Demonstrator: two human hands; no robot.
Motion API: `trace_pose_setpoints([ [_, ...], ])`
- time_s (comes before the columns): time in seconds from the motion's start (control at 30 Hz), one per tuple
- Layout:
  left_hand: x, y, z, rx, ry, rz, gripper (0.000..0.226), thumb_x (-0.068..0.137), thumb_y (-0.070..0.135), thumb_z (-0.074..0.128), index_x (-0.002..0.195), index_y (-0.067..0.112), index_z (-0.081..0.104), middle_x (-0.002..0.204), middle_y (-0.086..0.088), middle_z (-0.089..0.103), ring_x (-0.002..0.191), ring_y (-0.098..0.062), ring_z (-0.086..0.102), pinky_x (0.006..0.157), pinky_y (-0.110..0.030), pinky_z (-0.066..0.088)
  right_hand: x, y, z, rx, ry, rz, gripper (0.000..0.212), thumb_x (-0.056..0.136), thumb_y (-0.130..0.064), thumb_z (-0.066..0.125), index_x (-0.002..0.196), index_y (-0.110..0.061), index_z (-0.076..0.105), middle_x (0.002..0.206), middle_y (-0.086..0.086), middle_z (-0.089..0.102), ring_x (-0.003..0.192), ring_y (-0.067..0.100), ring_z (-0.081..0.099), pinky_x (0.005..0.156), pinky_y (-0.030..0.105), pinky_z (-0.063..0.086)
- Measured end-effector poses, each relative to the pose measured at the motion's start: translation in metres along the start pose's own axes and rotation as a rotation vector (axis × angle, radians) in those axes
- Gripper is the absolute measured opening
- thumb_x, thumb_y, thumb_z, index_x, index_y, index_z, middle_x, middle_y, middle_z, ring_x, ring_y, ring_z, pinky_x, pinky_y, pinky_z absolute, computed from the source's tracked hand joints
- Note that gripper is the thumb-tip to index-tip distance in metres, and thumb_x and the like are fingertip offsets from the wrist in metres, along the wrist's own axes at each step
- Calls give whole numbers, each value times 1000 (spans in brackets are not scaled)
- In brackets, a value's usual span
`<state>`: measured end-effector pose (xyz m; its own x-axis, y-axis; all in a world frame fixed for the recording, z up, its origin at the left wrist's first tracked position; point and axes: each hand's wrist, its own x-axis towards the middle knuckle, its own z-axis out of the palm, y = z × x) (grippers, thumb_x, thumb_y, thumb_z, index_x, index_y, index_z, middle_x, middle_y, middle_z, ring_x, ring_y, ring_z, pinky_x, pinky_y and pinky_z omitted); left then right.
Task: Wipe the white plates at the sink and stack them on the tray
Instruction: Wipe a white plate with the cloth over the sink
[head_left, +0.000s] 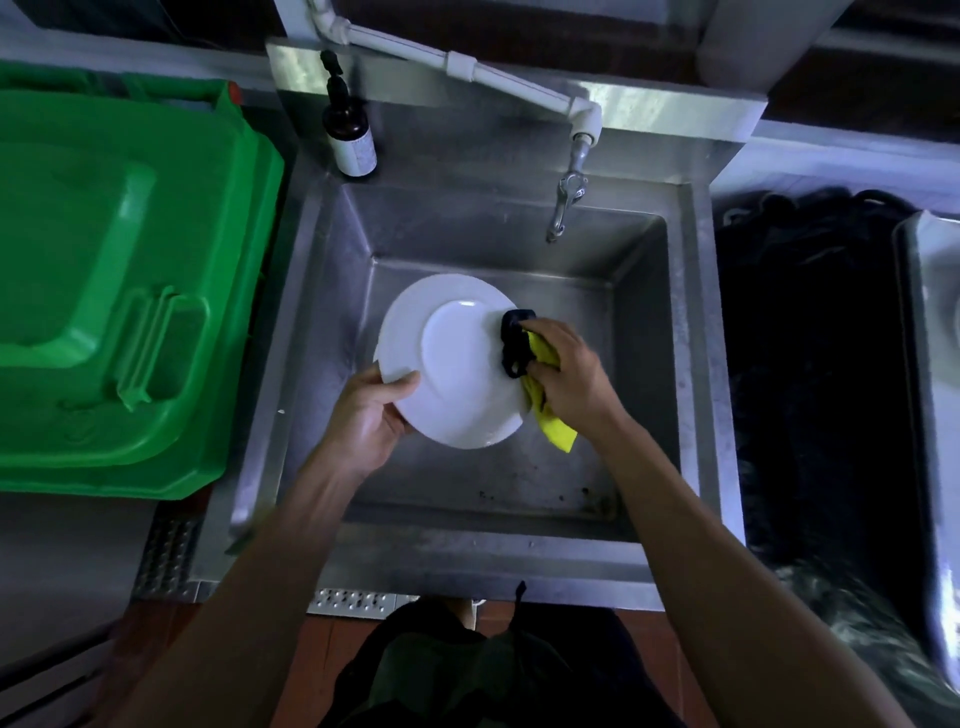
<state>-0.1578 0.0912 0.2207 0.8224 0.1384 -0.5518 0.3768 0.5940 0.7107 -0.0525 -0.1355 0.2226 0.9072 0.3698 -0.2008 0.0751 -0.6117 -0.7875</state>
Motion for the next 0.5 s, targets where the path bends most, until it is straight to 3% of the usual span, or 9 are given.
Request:
trace_pose_setpoints([
  [0.17, 1, 2, -5, 131, -109, -101, 46, 77, 10, 68, 123, 8, 67, 112, -12, 75, 99, -32, 73, 66, -42, 60, 2, -8, -4, -26, 62, 13, 54, 82, 7, 60, 132, -14, 61, 124, -8, 52, 109, 3, 47, 88, -3, 27],
  [0.37, 5, 11, 10, 265, -211, -133, 36, 75, 10, 71, 110, 18, 76, 113, -11, 75, 98, -29, 74, 67, -39, 60, -1, -20, -5, -55, 132, -20, 55, 84, 6, 60, 135, -15, 59, 136, 4, 56, 122, 29, 51, 103, 31, 38],
  [0.5, 8, 12, 30, 447, -225, -85, 28, 83, 6, 73, 107, 20, 75, 109, -6, 77, 97, -26, 74, 65, -36, 59, -10, -29, -7, -85, 176, -65, 56, 86, 4, 61, 138, -17, 57, 142, 3, 53, 123, 32, 47, 106, 34, 36],
])
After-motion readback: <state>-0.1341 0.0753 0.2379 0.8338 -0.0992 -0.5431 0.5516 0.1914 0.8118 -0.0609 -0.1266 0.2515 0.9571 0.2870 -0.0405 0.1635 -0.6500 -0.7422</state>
